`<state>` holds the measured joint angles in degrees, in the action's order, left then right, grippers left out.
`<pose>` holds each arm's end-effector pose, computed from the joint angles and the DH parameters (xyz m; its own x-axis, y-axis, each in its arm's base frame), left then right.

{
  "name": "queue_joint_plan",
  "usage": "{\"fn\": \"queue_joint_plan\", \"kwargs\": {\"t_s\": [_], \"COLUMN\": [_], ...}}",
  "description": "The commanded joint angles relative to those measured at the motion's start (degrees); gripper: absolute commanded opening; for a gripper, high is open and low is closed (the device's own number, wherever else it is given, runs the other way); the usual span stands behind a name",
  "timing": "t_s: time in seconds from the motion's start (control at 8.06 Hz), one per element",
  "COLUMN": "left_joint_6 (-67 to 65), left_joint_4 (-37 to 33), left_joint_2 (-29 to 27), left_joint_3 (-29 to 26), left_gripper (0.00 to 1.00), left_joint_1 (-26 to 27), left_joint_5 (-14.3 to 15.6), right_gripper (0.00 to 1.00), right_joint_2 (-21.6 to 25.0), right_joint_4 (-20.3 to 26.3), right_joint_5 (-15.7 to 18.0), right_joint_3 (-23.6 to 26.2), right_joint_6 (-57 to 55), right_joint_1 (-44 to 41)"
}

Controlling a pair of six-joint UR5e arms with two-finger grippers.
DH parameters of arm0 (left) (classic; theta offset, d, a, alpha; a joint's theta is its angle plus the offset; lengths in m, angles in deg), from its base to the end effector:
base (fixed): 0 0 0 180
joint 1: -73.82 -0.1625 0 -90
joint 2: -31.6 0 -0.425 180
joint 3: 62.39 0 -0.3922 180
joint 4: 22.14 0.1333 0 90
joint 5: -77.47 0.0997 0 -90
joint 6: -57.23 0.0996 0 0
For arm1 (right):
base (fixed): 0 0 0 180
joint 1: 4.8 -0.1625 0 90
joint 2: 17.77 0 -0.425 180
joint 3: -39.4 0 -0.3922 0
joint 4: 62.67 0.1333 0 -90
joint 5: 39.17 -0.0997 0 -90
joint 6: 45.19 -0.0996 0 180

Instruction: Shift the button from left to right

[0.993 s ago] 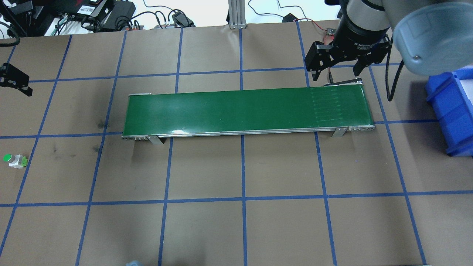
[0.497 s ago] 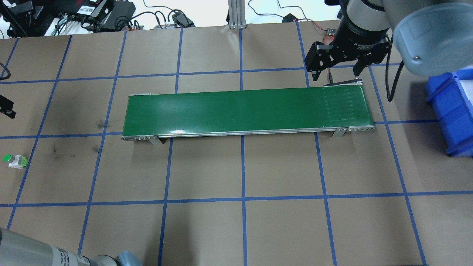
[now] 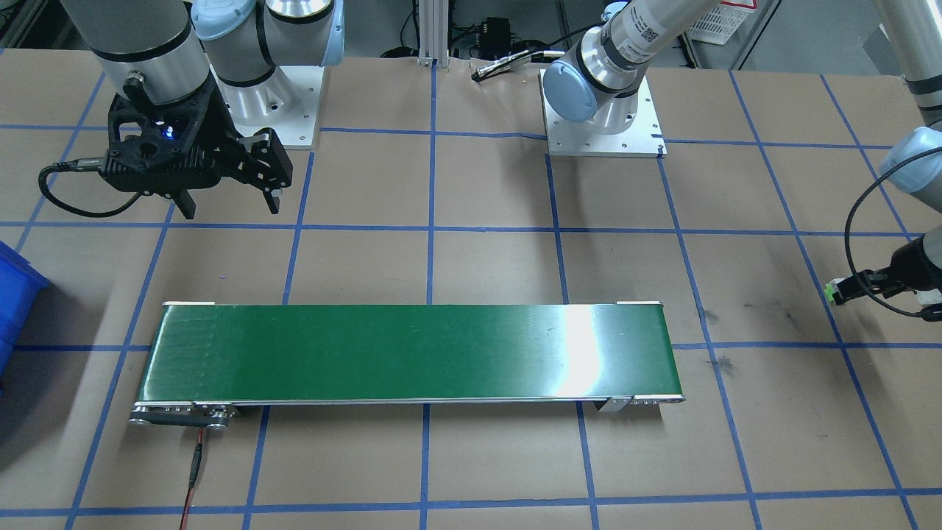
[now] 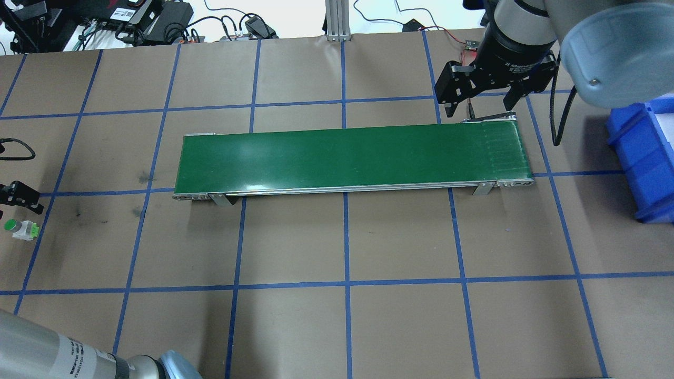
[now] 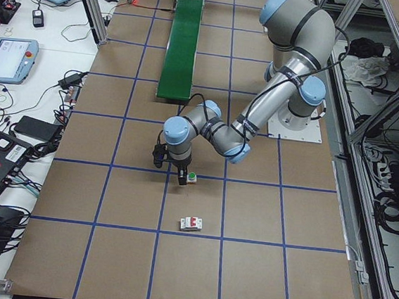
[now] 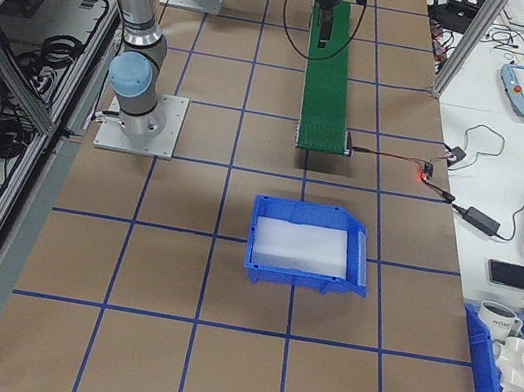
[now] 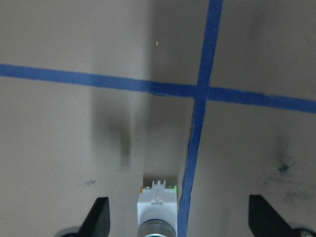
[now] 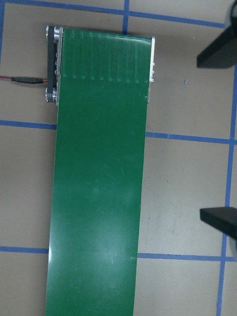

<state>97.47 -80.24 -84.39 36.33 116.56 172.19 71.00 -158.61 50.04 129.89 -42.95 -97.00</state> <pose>0.3582 -0.5014 0.2172 -0.9924 -0.1188 -0.0311 -0.1211 0.9885 0.0905 0.1541 -0.5024 0.4836 -0.9969 -0.0783 -0.0109 -0.0773 0.9943 -0.0741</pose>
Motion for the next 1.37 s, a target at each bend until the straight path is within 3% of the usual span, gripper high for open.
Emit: {"fn": "queue_joint_plan", "kwargs": {"t_s": [0.0, 0.37, 0.5, 0.62, 0.87, 1.24], "left_joint_6": [2.1, 3.2, 3.2, 3.3, 2.9, 2.6], "left_joint_4": [1.8, 1.8, 1.8, 1.8, 1.8, 1.7], "left_joint_2": [-1.0, -1.0, -1.0, -1.0, -0.9, 0.3], "left_joint_3": [2.4, 3.1, 3.5, 3.4, 3.4, 3.3], "left_gripper": [1.00, 0.96, 0.77, 0.56, 0.28, 0.15], "left_joint_1": [-1.2, -2.2, -2.2, -2.2, -2.2, -2.2], "left_joint_5": [0.3, 0.3, 1.0, 3.6, 4.0, 4.2], "right_gripper": [1.00, 1.00, 1.00, 1.00, 1.00, 1.00], "right_joint_2": [0.0, 0.0, 0.0, 0.0, 0.0, -0.1], "right_joint_4": [0.0, 0.0, 0.0, 0.1, 0.0, 0.0], "right_joint_5": [0.0, -0.1, -0.1, -0.1, -0.1, -0.1], "right_joint_3": [0.1, 0.1, 0.1, 0.1, 0.1, 0.1], "right_joint_6": [-0.1, -0.1, -0.1, -0.1, -0.1, -0.1], "right_joint_1": [0.0, 0.0, 0.0, 0.0, 0.0, 0.0]}}
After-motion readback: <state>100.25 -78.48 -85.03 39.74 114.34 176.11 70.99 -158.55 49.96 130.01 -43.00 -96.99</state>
